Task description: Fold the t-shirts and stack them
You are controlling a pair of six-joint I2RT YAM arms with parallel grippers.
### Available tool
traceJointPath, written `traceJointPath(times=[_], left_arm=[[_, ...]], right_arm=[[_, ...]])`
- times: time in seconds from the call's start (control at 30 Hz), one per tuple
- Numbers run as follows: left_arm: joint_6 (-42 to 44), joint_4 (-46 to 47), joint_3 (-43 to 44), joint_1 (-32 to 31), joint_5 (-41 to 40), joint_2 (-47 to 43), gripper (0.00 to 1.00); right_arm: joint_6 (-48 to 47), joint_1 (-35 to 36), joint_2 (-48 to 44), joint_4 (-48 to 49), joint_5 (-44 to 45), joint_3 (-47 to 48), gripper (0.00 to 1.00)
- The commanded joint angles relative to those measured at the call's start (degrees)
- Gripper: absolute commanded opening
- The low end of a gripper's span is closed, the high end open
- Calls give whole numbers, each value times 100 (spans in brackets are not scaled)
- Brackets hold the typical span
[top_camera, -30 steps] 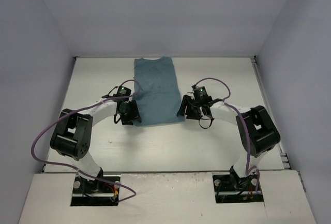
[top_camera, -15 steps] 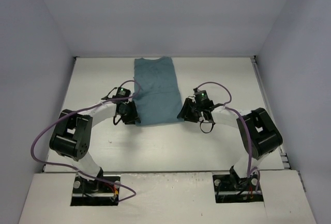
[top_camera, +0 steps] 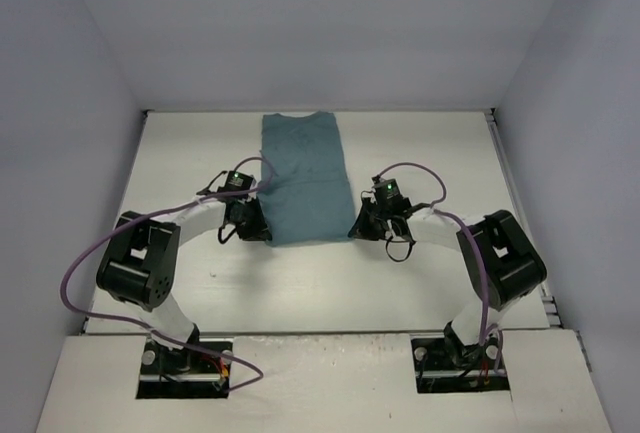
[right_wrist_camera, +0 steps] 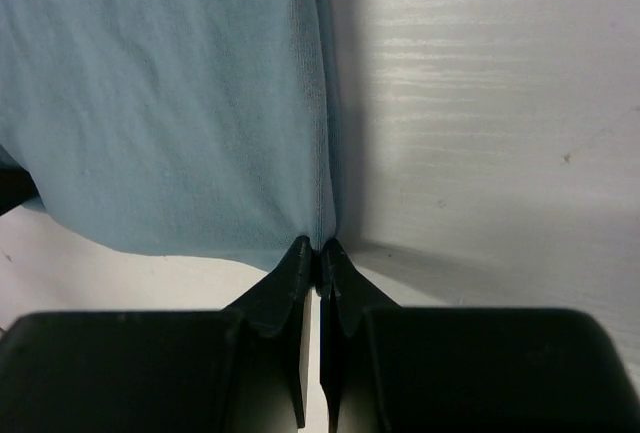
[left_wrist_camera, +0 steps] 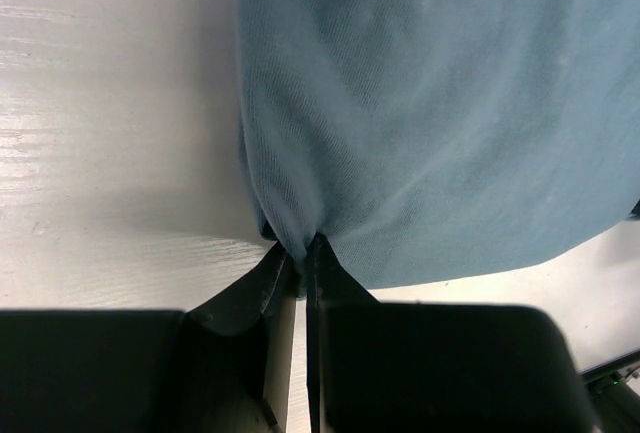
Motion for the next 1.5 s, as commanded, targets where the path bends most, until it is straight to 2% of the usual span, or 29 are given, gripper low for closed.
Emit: traceJointPath(times=[0.0, 0.17, 0.4, 0.57, 0.67, 0.77, 0.93, 1.23, 1.47], left_arm=[[306, -771, -558, -31, -91, -494, 0], [225, -1123, -1256, -149, -24, -1514, 0], [-720, -1537, -2070, -1137, -108, -2824, 0], [-992, -1962, -2154, -1340, -242, -3575, 0], [-996, -2388, -1677, -1326, -427, -3987, 0], [-853, -2789, -1010, -1238, -501, -3836, 0], [-619, -2865, -216, -918, -437, -3390, 0], [47, -2864, 1025, 15, -89, -2563, 0], [228, -2856, 1994, 302, 117, -1985, 0]], right_arm=[[-177, 156, -622, -639, 296, -239, 0], [113, 794, -1343, -966, 545, -701, 0], [1001, 1682, -2766, -1455, 923, -1450, 0], [1266, 2074, -3276, -1943, 1151, -1370, 0], [1106, 2111, -3381, -2442, 1393, -809, 0], [959, 2070, -3166, -2508, 1352, -402, 0], [576, 2007, -2426, -2781, 1333, 674, 0], [-427, 803, -1365, -3091, 751, 2261, 0], [-870, 390, -530, -3279, 343, 3470, 0]])
